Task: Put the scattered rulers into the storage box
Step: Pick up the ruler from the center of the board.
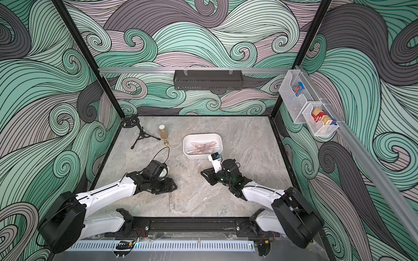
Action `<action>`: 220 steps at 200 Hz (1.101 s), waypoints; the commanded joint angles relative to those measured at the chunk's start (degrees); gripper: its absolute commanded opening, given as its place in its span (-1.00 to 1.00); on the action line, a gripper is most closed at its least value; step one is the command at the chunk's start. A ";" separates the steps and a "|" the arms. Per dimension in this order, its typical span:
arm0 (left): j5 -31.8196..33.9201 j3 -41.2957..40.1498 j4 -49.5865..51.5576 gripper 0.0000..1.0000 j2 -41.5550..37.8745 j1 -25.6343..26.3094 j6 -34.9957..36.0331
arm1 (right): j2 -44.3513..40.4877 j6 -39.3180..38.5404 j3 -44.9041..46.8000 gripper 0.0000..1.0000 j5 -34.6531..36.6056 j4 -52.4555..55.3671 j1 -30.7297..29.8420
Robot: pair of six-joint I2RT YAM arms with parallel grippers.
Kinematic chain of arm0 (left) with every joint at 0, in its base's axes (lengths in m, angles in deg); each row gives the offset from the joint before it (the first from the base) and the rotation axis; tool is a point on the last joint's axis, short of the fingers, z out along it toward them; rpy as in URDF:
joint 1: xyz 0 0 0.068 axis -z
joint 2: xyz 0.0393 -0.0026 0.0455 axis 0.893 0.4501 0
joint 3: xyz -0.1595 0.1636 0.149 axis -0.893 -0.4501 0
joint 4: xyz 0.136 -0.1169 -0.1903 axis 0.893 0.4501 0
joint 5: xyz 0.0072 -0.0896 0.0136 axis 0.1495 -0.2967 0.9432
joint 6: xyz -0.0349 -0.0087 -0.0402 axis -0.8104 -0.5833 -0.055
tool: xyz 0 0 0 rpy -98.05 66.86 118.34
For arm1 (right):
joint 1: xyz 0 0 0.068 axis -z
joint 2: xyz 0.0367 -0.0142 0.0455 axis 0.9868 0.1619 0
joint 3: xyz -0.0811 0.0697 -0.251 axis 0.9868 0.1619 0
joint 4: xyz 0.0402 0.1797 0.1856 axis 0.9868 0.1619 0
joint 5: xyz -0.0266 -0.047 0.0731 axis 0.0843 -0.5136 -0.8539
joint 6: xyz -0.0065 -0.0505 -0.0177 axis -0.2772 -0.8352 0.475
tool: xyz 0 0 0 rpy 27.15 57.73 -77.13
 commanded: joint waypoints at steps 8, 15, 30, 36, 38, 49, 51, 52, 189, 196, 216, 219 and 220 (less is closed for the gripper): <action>2.37 0.89 -0.78 0.23 0.40 2.42 -2.80 | 0.08 2.07 1.14 -0.45 -0.93 -2.93 -0.79; 3.01 0.89 -0.76 0.25 0.48 2.76 -2.87 | 0.11 2.12 1.17 -0.45 -1.02 -2.94 -0.86; 5.09 1.21 -0.41 0.29 1.30 4.00 -3.19 | 0.38 2.33 1.06 -0.44 -1.14 -3.14 -0.92; 6.08 1.43 -0.33 0.31 1.89 4.64 -3.10 | 0.39 2.53 1.15 -0.43 -1.29 -3.45 -0.97; 6.20 1.60 -0.33 0.31 2.20 4.77 -3.10 | 0.38 2.55 1.17 -0.44 -1.29 -3.52 -1.00; 6.92 2.21 -0.27 0.33 3.77 5.82 -3.10 | 0.62 2.91 1.25 -0.43 -1.41 -3.90 -1.16; 7.00 2.32 -0.34 0.33 4.05 6.08 -3.10 | 0.70 2.98 1.19 -0.43 -1.41 -3.98 -1.22; 7.01 2.31 -0.39 0.33 4.17 6.19 -3.10 | 0.71 2.99 1.23 -0.43 -1.37 -4.03 -1.20; 0.32 2.12 -9.35 -0.03 10.18 8.77 -6.24 | 9.91 7.93 2.44 -0.57 -5.41 -10.84 -5.09; -1.46 0.93 -10.89 -0.04 10.15 8.77 -6.52 | 10.82 8.07 2.15 -0.57 -5.39 -10.85 -5.63; -5.38 -0.92 -13.07 -0.10 11.75 8.93 -6.88 | 13.41 9.30 2.37 -0.54 -5.93 -11.94 -5.85; -5.92 -0.95 -13.07 -0.11 11.76 8.94 -6.80 | 13.87 9.39 2.40 -0.54 -6.02 -11.97 -5.84; -6.04 -0.99 -13.04 -0.11 11.76 8.90 -6.80 | 13.98 9.45 2.36 -0.54 -6.09 -12.02 -5.89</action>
